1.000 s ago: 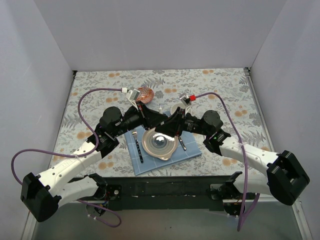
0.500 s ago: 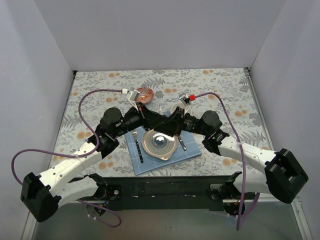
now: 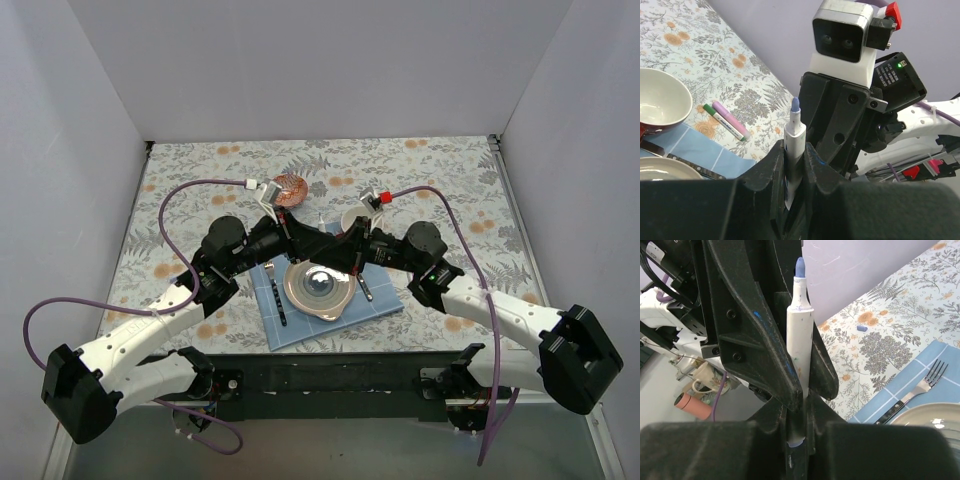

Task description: Insert the pens into the pen caps

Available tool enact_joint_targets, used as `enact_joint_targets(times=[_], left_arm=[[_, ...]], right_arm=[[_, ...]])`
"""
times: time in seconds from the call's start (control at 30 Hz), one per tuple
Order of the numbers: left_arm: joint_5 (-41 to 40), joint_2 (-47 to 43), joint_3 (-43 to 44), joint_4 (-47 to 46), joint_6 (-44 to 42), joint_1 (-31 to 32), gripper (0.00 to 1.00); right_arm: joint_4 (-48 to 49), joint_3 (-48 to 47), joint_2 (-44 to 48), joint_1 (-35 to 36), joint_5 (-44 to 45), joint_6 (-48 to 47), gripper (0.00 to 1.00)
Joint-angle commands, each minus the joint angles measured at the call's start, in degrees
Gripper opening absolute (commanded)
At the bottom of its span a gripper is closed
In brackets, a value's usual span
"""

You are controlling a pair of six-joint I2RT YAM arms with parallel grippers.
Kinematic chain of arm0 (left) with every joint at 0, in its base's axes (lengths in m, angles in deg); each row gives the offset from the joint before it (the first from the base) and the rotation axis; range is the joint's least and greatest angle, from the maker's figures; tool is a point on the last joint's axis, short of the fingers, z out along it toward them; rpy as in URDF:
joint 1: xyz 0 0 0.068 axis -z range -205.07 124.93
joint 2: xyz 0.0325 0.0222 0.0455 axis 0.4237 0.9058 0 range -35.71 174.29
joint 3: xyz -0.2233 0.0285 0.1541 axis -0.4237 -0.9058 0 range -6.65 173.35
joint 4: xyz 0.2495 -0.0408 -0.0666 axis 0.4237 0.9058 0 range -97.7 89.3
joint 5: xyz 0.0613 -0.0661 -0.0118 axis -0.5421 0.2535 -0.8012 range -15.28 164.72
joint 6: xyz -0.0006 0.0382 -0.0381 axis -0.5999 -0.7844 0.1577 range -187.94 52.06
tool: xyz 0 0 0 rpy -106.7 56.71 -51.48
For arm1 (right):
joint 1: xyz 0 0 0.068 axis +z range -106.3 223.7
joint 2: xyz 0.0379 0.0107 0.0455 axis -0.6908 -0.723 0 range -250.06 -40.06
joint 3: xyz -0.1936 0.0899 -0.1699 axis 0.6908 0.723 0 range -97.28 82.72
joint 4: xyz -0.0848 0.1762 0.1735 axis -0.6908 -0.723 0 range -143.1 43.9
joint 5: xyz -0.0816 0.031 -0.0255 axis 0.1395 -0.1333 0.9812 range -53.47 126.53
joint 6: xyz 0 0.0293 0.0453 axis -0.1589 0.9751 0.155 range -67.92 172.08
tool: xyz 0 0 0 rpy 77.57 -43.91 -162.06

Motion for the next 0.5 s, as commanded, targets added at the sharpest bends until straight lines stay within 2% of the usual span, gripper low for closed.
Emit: enact_joint_targets(times=[0.0, 0.07, 0.1, 0.13, 0.27, 0.4, 0.47], left_arm=[[1.25, -0.89, -0.93, -0.22, 0.51, 0.32, 0.05], [-1.90, -1.50, 0.47, 2.32, -1.58, 0.32, 0.34], [-6.62, -1.86, 1.35, 5.64, -2.56, 0.32, 0.58], [-9.19, -1.95, 2.58, 7.41, -3.35, 0.32, 0.67], [-22.80, -0.46, 9.08, 15.76, -6.34, 0.32, 0.83], [-33.36, 1.91, 15.84, 22.61, -7.93, -0.03, 0.86], [-38.64, 5.93, 19.27, 26.31, -6.18, -2.40, 0.85]], right_arm=[[3.51, 0.21, 2.48, -0.43, 1.87, -1.46, 0.01], [2.30, 0.65, 2.92, -0.44, 2.39, -1.55, 0.01], [1.50, 0.91, 3.19, -0.35, 3.09, -1.55, 0.01], [0.97, 1.35, 3.71, -0.43, 3.71, -1.55, 0.01], [-5.52, 1.01, 5.99, -2.01, 6.60, -4.17, 0.01], [-17.54, -0.67, 9.69, -4.48, 10.82, -7.69, 0.01], [-21.86, -1.72, 11.62, -5.00, 14.24, -8.75, 0.01]])
